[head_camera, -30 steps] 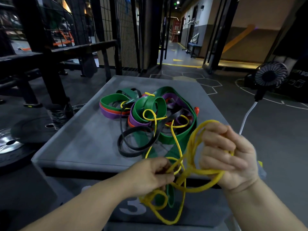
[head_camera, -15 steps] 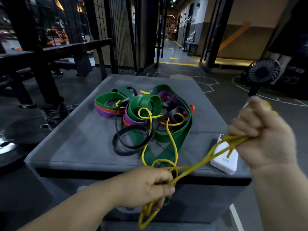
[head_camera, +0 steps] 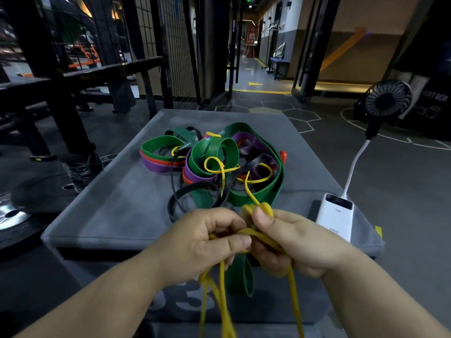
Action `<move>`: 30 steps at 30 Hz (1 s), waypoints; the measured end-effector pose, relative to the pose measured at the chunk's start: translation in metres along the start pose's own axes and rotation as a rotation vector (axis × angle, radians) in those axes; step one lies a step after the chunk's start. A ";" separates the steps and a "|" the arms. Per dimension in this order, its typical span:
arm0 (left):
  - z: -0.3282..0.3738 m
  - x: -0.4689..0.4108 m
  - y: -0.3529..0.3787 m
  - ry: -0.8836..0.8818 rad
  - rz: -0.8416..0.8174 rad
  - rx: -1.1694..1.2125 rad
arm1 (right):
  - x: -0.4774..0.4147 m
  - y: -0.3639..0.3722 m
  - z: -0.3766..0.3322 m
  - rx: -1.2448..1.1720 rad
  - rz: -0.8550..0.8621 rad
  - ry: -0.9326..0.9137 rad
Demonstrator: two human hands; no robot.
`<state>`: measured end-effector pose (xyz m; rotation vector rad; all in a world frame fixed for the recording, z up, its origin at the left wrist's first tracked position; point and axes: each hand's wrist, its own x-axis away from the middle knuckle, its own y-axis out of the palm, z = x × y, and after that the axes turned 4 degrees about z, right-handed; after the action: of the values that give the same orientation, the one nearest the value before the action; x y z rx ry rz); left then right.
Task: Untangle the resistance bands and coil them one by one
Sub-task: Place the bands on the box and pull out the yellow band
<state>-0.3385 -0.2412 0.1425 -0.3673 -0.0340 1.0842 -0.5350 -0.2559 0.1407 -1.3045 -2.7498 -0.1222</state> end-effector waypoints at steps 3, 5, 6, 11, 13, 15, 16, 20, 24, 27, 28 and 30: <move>0.002 0.001 0.000 0.009 0.036 0.004 | -0.002 -0.001 0.003 0.012 -0.146 0.037; 0.002 0.001 -0.002 -0.008 0.013 0.002 | -0.002 -0.003 0.005 -0.004 -0.179 0.063; 0.001 0.001 -0.003 -0.013 0.004 -0.011 | -0.002 -0.005 0.005 -0.025 -0.187 0.078; -0.007 -0.003 -0.012 -0.034 0.046 -0.109 | 0.006 -0.020 0.002 -0.207 -0.247 0.081; -0.011 -0.005 -0.012 -0.043 0.007 -0.216 | 0.007 -0.024 0.001 -0.287 -0.268 0.052; -0.016 -0.006 -0.011 -0.049 -0.044 -0.279 | 0.007 -0.026 0.002 -0.313 -0.265 0.032; -0.018 -0.007 -0.010 -0.050 -0.071 -0.298 | 0.007 -0.027 0.002 -0.318 -0.257 0.023; -0.023 -0.008 -0.012 -0.043 -0.169 -0.454 | 0.007 -0.033 0.003 -0.428 -0.277 -0.017; -0.023 -0.007 -0.016 -0.056 -0.264 -0.483 | 0.005 -0.040 0.000 -0.565 -0.331 -0.062; -0.024 -0.008 -0.014 -0.051 -0.356 -0.437 | 0.005 -0.041 -0.001 -0.560 -0.318 -0.063; -0.025 -0.007 -0.013 -0.058 -0.353 -0.412 | 0.005 -0.041 -0.001 -0.555 -0.312 -0.056; -0.026 -0.007 -0.011 -0.071 -0.298 -0.350 | 0.006 -0.038 -0.002 -0.512 -0.261 -0.051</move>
<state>-0.3273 -0.2592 0.1224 -0.6168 -0.3352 0.7937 -0.5682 -0.2761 0.1420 -1.0239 -3.0377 -0.8725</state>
